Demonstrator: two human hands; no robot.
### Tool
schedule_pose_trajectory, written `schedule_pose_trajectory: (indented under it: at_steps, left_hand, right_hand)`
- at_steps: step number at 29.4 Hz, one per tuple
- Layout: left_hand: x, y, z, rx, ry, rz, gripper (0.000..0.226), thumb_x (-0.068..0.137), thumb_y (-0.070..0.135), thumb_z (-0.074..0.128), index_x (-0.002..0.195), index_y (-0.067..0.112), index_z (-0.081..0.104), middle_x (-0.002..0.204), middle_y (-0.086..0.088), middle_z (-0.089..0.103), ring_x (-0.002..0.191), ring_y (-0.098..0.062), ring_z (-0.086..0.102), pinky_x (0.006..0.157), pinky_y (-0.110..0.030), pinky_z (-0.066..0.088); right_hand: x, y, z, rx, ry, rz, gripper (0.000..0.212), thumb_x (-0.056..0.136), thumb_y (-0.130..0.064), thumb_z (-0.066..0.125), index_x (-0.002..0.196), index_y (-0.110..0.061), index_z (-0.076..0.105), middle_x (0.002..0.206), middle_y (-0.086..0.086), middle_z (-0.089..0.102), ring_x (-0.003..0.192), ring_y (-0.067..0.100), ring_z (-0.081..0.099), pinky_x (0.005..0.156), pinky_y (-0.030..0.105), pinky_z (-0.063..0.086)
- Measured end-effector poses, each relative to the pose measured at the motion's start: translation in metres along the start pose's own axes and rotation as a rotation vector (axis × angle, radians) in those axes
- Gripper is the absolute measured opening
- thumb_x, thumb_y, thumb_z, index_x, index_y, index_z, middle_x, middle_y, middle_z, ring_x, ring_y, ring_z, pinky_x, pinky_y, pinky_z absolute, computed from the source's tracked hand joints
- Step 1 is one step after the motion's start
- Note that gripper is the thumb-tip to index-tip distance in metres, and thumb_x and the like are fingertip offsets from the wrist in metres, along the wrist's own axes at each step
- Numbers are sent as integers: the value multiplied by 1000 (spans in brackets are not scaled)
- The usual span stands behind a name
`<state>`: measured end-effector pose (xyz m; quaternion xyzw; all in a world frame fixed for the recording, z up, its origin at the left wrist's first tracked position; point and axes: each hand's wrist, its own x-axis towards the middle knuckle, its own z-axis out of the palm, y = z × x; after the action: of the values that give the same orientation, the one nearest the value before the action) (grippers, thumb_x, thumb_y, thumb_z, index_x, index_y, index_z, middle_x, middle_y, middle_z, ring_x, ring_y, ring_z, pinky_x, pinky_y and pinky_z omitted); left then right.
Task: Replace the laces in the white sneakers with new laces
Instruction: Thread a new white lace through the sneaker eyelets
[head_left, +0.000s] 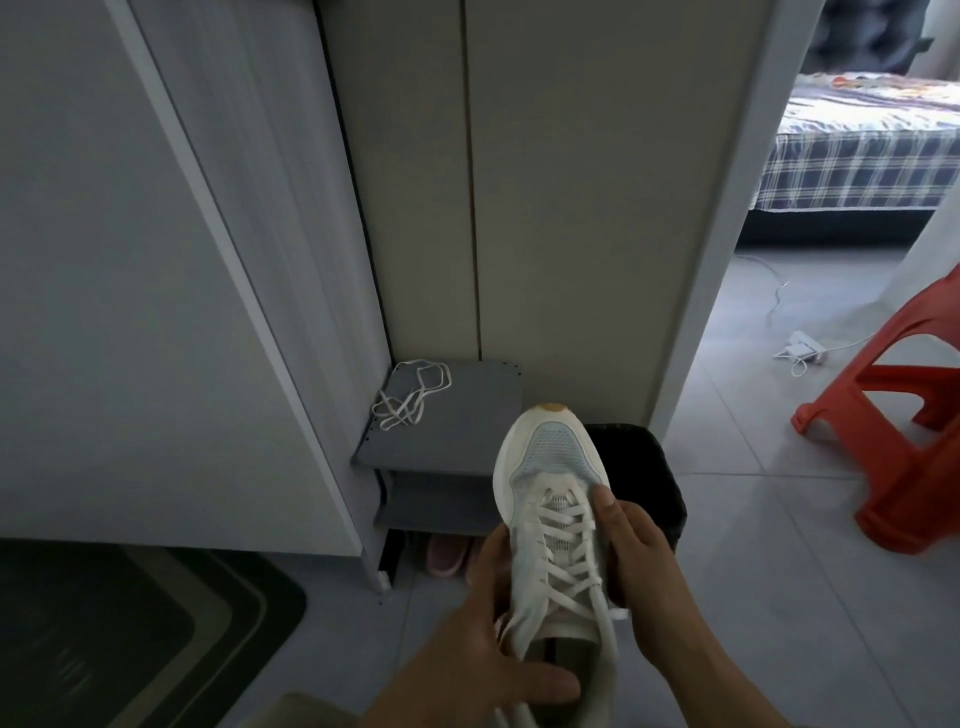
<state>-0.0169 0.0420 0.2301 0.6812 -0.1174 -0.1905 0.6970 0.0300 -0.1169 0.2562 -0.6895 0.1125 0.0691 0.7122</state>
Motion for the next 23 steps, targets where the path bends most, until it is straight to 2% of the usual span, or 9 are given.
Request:
schedule_pose_trajectory:
  at_steps: [3,7,9,12,15,17,19,21,23]
  left_hand:
    - [-3,-2,2,122,158,-46,94,55,35,72,134,32,20,138,8,43,120,-7,51,100,-35,44]
    - [-7,6,-1,20,342,-24,63,61,20,64,119,26,40,113,13,58,93,5,61,74,-14,48]
    - [-7,12,-7,-6,414,-34,55,63,22,61,116,26,45,110,8,59,88,6,61,68,-8,46]
    - [1,13,-22,-89,525,-76,56,53,32,68,108,31,52,96,12,67,85,0,64,67,-13,48]
    - [20,16,-42,-151,653,-111,34,78,14,66,107,28,56,100,1,67,94,-15,63,81,-31,51]
    - [31,17,-53,-145,693,-117,31,85,6,58,109,24,56,104,-4,65,98,-20,61,88,-37,50]
    - [38,16,-58,-107,702,-121,36,84,8,58,115,24,52,109,-4,63,101,-20,59,88,-37,50]
    - [42,11,-57,-65,675,-109,48,74,18,61,119,26,49,111,-2,62,101,-17,60,86,-35,51]
    - [43,9,-51,-17,654,-62,53,69,21,60,120,30,47,111,5,62,98,-7,61,81,-25,52]
  right_hand:
    - [0,-3,3,19,-25,35,59,68,-57,48,92,-4,57,81,12,60,70,21,56,58,27,45]
    - [0,-1,6,6,-78,96,35,89,-47,45,84,-14,55,68,5,51,59,14,48,53,24,40]
    - [3,3,7,16,-119,133,35,93,-44,41,85,-12,52,62,4,41,49,11,38,47,22,33]
    - [7,7,12,28,-162,192,37,93,-43,41,96,-8,54,59,7,49,43,13,37,43,22,29]
    - [9,10,19,-13,-190,136,33,90,-37,44,98,-7,55,54,6,58,44,18,43,43,25,32]
    - [6,13,24,-50,-254,48,30,87,-33,49,104,-9,56,63,8,63,45,17,49,42,26,37]
    - [3,12,30,-127,-297,-39,28,84,-28,60,109,-18,55,77,3,65,50,9,56,47,20,42]
    - [10,17,34,-164,-288,-100,32,81,-23,66,107,-34,49,98,-10,59,67,-6,61,55,11,44]
    - [10,11,38,-240,-264,-146,44,76,-34,71,107,-43,42,111,-18,49,88,-15,55,67,7,45]
